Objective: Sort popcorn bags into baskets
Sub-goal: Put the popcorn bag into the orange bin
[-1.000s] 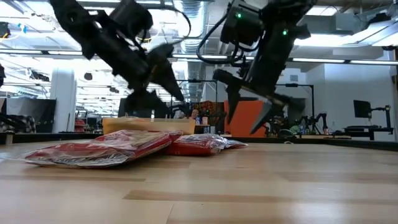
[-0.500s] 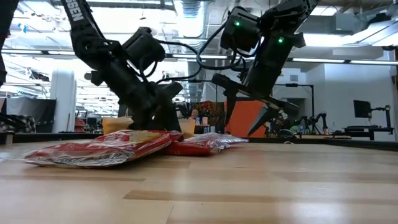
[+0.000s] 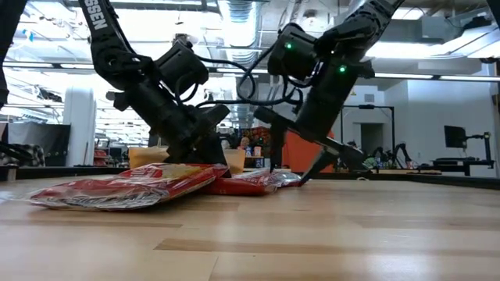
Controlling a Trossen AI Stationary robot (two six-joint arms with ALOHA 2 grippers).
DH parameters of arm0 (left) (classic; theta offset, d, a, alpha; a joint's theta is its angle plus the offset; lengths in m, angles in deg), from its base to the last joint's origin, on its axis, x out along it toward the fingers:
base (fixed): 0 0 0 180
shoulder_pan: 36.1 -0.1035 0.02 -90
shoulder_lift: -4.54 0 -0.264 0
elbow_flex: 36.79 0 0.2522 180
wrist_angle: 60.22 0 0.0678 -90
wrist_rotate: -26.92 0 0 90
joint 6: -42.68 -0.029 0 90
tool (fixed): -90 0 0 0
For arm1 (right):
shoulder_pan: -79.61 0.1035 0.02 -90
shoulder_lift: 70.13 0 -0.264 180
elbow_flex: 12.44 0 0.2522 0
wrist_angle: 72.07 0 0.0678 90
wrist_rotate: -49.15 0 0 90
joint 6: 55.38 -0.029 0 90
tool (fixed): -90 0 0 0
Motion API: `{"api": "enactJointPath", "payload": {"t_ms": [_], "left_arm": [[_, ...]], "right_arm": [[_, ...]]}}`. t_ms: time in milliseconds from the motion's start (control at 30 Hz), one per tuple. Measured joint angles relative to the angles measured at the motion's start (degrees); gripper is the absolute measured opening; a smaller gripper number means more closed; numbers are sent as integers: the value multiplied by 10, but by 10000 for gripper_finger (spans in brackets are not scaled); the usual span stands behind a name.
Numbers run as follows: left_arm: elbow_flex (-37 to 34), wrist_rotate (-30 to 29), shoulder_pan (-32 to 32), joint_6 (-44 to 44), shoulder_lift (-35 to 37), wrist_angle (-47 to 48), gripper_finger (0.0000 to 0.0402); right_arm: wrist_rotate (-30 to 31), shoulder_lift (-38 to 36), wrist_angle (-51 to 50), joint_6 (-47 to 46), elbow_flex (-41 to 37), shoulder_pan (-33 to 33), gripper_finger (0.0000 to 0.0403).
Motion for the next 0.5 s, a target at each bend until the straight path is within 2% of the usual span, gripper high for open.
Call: {"api": "enactJointPath", "payload": {"t_ms": [300,400,500], "left_arm": [[-1,4,0,-17,0,10,68],[-1,4,0,-17,0,11,68],[-1,5,0,-18,0,10,68]], "right_arm": [[11,34,62,-19,4,-4,269],[9,35,64,-24,3,-4,242],[8,36,61,-30,2,-3,191]]}}
